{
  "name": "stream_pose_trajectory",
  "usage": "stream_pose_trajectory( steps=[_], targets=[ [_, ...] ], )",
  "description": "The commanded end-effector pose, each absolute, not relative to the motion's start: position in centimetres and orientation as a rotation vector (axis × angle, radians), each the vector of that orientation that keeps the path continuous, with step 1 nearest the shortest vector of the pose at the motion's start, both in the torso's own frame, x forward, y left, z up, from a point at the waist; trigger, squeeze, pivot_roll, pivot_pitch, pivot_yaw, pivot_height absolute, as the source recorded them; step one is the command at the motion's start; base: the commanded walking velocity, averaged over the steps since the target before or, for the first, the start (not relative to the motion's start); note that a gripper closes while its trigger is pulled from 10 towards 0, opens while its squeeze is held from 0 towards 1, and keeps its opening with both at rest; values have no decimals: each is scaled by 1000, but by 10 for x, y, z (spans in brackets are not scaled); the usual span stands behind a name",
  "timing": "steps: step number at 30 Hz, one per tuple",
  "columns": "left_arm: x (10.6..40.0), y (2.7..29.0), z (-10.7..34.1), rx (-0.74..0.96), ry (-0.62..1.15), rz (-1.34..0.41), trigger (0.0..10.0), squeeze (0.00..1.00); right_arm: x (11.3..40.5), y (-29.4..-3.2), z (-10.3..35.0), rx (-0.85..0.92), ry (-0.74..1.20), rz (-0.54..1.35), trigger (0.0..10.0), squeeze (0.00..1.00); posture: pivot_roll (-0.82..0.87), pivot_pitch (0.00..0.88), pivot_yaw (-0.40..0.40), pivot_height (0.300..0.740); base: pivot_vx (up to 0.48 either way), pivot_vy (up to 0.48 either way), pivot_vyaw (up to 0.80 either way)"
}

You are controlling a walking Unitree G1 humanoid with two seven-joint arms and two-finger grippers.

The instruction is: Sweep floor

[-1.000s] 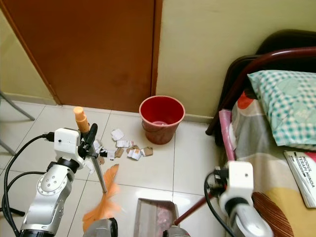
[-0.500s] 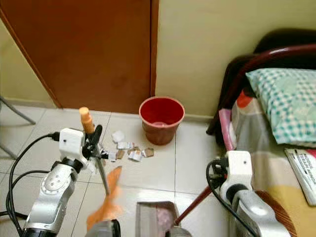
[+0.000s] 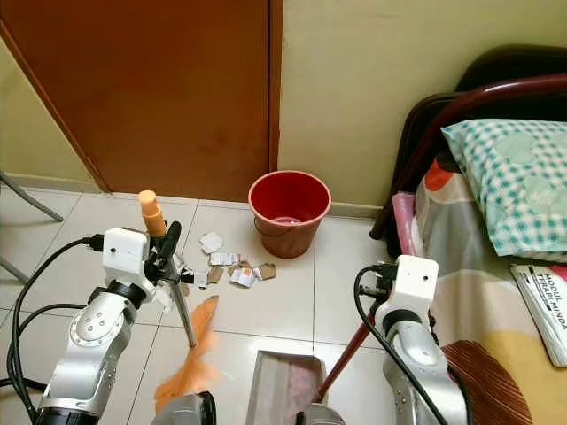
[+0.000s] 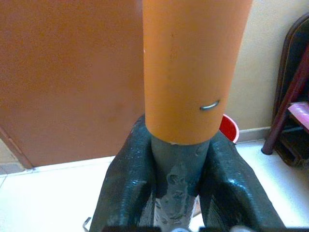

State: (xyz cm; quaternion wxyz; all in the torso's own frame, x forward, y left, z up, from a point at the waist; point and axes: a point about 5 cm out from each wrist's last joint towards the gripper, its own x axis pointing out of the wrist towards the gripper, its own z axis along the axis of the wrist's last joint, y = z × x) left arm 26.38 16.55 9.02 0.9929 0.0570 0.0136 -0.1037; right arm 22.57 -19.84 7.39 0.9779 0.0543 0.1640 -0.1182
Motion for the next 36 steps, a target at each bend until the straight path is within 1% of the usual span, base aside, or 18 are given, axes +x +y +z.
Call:
stream_pose_trajectory(
  steps=[1, 4, 11, 15, 36],
  targets=[
    [261, 172, 91, 123, 32, -202, 10000, 0, 224, -209, 88, 94, 233, -275, 10000, 0, -32, 109, -3, 740, 0, 0, 0],
    [262, 172, 91, 123, 34, -202, 10000, 0, 224, -210, 90, 100, 210, -271, 10000, 0, -37, 108, -3, 740, 0, 0, 0],
    [265, 168, 92, 102, 23, -196, 10000, 0, 240, -207, 98, 113, 140, -240, 10000, 0, -37, 105, -15, 740, 0, 0, 0],
    [263, 167, 91, 93, 24, -198, 10000, 0, 245, -201, 97, 97, 129, -222, 10000, 0, -31, 107, -21, 740, 0, 304, 0],
    [264, 165, 91, 90, 23, -207, 10000, 0, 250, -204, 92, 93, 120, -240, 10000, 0, -31, 105, -19, 740, 0, 333, 0]
  ],
)
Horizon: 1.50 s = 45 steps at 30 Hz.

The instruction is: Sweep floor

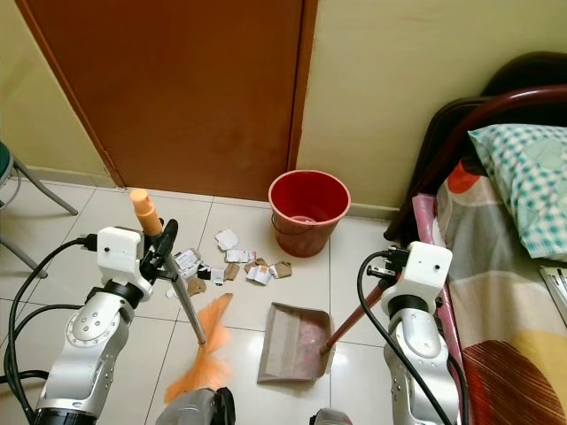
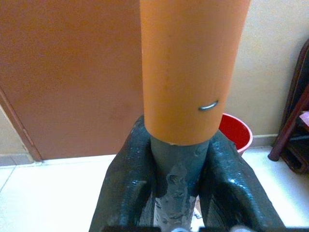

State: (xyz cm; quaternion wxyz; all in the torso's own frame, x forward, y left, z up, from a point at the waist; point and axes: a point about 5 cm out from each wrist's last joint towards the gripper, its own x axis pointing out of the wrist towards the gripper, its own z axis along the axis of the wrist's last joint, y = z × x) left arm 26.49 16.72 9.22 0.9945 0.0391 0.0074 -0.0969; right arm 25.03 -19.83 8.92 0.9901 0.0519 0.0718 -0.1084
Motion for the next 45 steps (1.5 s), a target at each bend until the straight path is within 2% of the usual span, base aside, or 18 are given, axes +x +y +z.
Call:
stream_pose_trajectory(
  steps=[1, 16, 32, 40, 45],
  targets=[
    [264, 165, 91, 89, 24, -207, 10000, 0, 250, -205, 92, 91, 120, -242, 10000, 0, -31, 105, -19, 740, 0, 334, 0],
    [264, 164, 92, 91, 19, -215, 10000, 0, 252, -207, 89, 95, 124, -277, 10000, 0, -30, 108, -16, 740, 0, 339, 0],
    [261, 166, 94, 102, 2, -219, 10000, 0, 249, -214, 82, 76, 150, -326, 10000, 0, -31, 109, -16, 740, 0, 0, 0],
    [263, 164, 95, 93, -10, -224, 10000, 0, 252, -213, 82, 78, 151, -321, 10000, 0, -33, 110, -18, 740, 321, 0, -691],
    [263, 163, 96, 90, -12, -223, 10000, 0, 253, -213, 83, 78, 150, -319, 10000, 0, -34, 110, -19, 740, 338, 0, -81]
  ],
)
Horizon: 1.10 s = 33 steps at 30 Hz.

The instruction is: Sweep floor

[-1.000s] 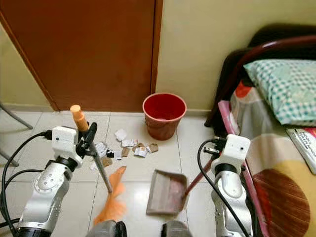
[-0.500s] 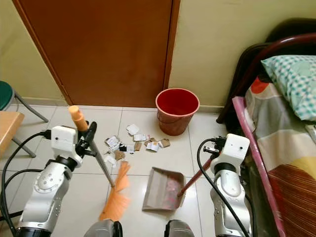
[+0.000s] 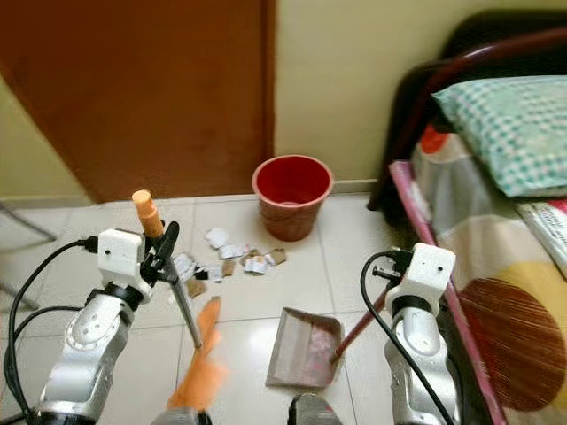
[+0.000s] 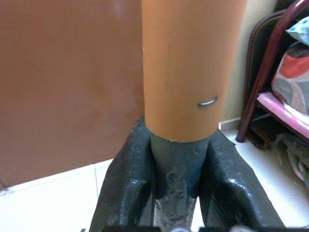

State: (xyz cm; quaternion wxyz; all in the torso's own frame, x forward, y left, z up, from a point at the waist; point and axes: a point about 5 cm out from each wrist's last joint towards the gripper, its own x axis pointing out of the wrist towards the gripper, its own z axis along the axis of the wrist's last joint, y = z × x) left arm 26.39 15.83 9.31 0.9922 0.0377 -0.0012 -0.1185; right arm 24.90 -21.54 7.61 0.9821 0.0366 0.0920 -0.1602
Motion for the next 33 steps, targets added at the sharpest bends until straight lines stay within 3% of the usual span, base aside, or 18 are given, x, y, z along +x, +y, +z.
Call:
stream_pose_trajectory(
  steps=[1, 15, 33],
  targets=[
    [263, 163, 96, 90, -12, -223, 10000, 0, 253, -213, 82, 79, 150, -318, 10000, 0, -34, 110, -19, 740, 341, 0, 0],
    [265, 161, 98, 85, -22, -224, 10000, 0, 256, -209, 82, 86, 145, -308, 10000, 0, -32, 107, -19, 740, 332, 0, 0],
    [275, 156, 120, 143, -113, -220, 10000, 0, 269, -209, 86, 57, 156, -290, 10000, 0, -49, 143, -12, 740, 0, 0, 0]
  ],
)
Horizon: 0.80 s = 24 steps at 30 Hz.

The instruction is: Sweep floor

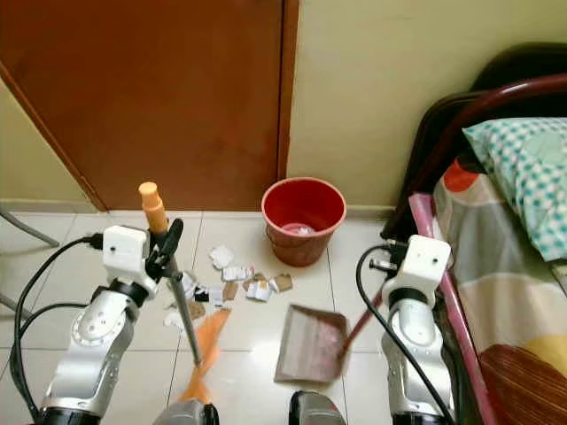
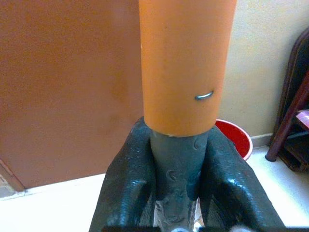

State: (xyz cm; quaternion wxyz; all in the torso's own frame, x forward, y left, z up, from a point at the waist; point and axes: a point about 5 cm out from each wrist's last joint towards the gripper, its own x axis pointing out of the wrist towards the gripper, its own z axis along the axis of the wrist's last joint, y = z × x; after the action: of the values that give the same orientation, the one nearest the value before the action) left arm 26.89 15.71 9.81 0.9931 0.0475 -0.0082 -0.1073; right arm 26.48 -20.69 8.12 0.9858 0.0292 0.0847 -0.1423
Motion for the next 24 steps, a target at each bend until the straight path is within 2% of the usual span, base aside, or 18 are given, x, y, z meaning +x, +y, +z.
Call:
stream_pose_trajectory(
  steps=[1, 24],
  targets=[
    [276, 154, 123, 150, -122, -224, 10000, 0, 270, -210, 87, 51, 156, -289, 10000, 0, -49, 143, -12, 740, 0, 0, 0],
    [318, 102, 165, 113, -288, -353, 10000, 0, 267, -237, 75, -107, 265, -437, 10000, 0, -65, 137, -31, 740, 0, 0, 0]
  ],
)
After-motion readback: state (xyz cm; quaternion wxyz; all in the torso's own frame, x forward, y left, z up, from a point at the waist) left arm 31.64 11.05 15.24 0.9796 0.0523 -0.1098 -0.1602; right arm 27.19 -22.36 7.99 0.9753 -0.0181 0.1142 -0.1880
